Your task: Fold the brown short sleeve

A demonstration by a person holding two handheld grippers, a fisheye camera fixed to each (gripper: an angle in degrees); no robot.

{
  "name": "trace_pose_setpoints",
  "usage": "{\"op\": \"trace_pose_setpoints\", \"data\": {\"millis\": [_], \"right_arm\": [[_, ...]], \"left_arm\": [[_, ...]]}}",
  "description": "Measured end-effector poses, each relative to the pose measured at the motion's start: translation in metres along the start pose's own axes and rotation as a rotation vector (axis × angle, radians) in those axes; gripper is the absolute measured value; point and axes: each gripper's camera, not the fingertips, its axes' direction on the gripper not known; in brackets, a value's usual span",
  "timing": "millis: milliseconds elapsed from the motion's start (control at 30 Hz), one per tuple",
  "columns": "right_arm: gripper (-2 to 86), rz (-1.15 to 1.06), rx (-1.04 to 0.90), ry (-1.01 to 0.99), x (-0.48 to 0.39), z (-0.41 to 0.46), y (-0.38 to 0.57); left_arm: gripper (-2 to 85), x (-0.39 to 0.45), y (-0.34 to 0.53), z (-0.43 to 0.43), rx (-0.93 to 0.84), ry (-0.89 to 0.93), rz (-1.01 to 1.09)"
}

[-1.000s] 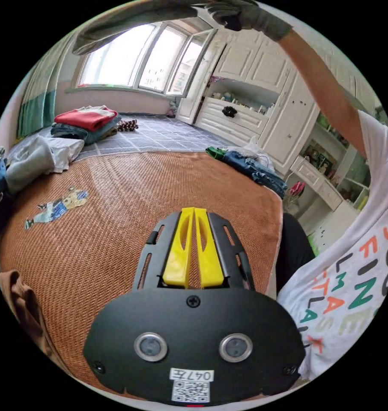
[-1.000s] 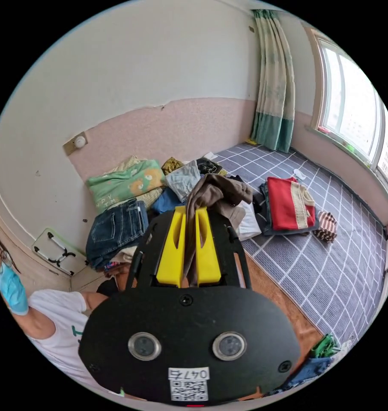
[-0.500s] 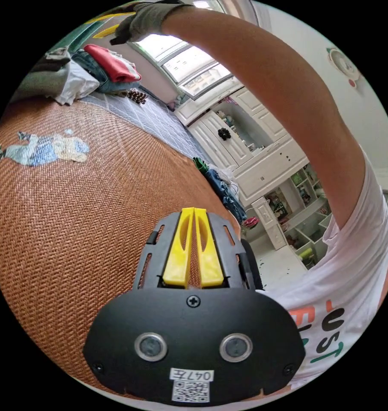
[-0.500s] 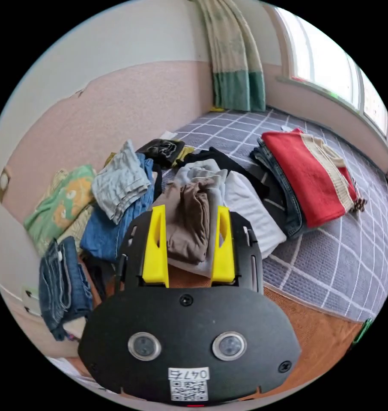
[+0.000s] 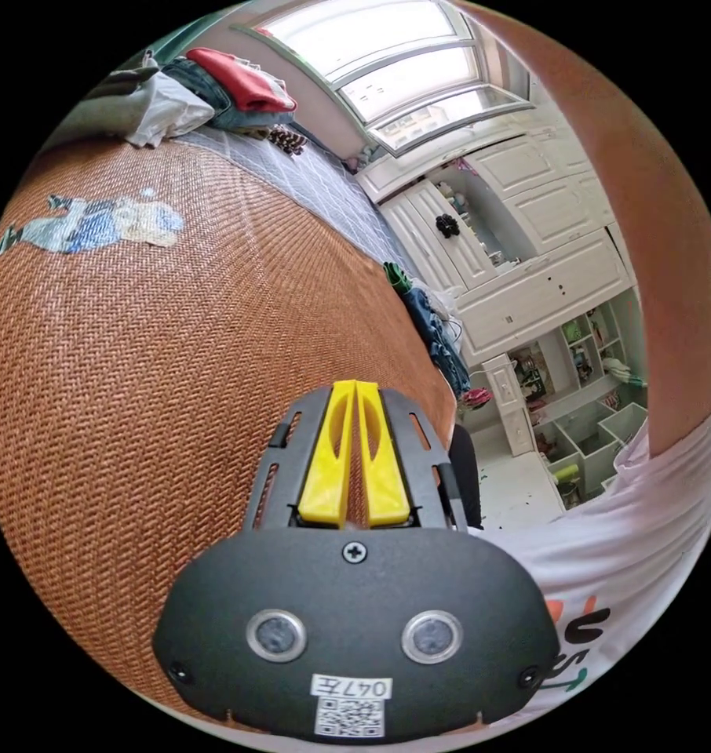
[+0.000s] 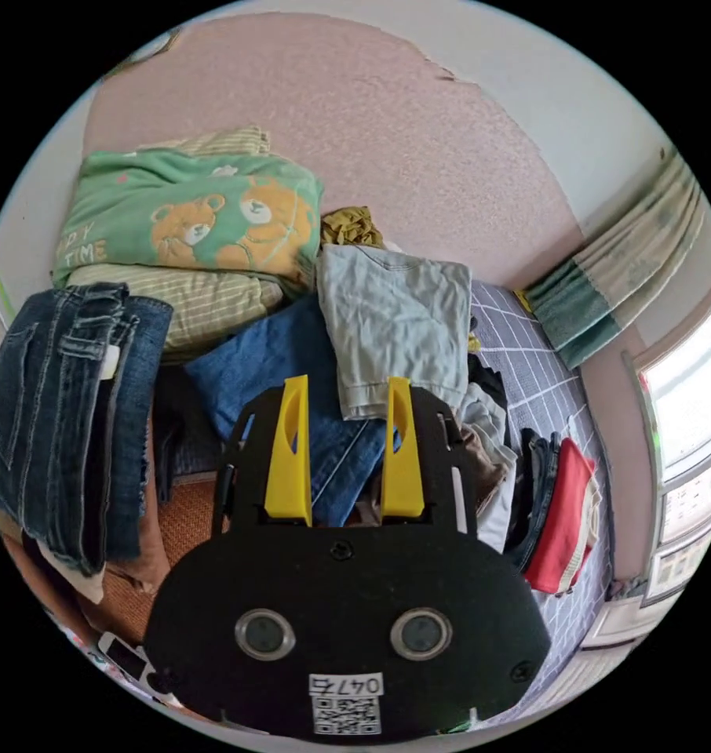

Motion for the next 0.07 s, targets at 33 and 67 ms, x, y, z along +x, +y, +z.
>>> {"op": "trace_pose_setpoints", "data": {"millis": [33,67], "right_arm": [[11.2,-0.022,-0.027,0.019,-0.010,0.007,-0.016],[11.4,-0.026,-0.058,0.057,-0.018,0.015,-0.029]], "left_arm": [[-1.0,-0.002,0.001,0.002,-0.006,-0.001,-0.001],[-1.0,-0.004,0.002,0.005,-0.016,-0.004,0.001]]}}
